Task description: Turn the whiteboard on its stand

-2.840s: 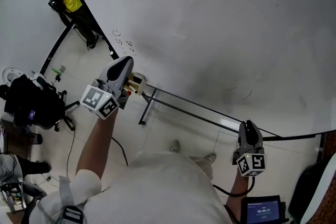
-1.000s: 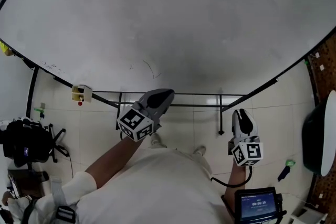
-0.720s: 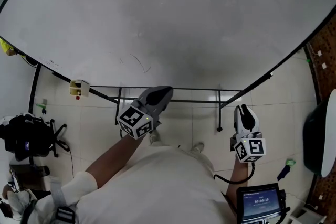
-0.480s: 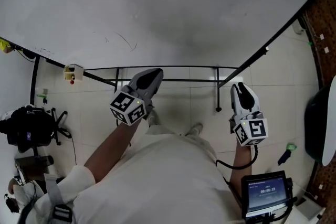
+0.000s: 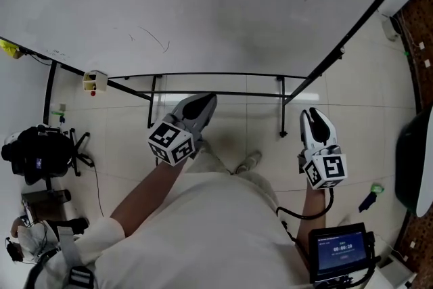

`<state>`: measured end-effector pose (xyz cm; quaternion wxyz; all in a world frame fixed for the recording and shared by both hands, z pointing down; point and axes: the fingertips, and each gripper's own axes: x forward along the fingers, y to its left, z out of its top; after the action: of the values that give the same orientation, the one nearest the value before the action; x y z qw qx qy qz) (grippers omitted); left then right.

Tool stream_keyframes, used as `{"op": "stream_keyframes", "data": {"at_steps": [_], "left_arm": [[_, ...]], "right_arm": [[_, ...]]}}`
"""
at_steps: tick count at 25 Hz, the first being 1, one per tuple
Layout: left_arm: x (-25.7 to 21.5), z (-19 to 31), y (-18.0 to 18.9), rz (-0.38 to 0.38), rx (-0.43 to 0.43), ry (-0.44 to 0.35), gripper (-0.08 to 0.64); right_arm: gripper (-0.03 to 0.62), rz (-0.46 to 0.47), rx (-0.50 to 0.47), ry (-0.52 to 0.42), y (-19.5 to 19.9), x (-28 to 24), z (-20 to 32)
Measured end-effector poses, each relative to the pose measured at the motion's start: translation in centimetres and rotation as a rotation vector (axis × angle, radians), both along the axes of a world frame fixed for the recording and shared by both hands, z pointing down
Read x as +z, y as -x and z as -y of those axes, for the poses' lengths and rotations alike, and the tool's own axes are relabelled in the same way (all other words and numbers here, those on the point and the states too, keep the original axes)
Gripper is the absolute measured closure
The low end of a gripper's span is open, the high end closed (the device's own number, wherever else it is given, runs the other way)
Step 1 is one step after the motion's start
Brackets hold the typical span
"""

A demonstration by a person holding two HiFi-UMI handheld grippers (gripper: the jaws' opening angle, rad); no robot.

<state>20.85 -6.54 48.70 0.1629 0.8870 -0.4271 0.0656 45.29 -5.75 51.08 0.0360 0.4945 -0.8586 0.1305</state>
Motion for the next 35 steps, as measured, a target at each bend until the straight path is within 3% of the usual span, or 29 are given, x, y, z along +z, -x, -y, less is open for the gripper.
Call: {"op": "stream_keyframes", "data": {"at_steps": [7,12,25,35], "left_arm": [[-0.7,-0.5,0.7,-0.016,0.039,-0.012,0.540],[-1.1,-0.8,4.4,-0.012,0.022,-0.032,0.540],[-0.6,-5.1,17.1,-0.042,-0.122,-0.025,0.540],[1.5,-9.2,26.5,-0.022,-0.216,-0.003,0.540]], "right_arm": [[0.514,-0.016,0.071,0.003,-1.0,0.0,-1.1],[0.514,-0.013,0.099,-0.001,0.9,-1.2,-1.1],[0.514,-0.051,-0.059,-0.004,14.7,-1.9,-1.5],[0.514,-0.033,-0.170,-0.003,25.5,-0.1,-3.5]]}}
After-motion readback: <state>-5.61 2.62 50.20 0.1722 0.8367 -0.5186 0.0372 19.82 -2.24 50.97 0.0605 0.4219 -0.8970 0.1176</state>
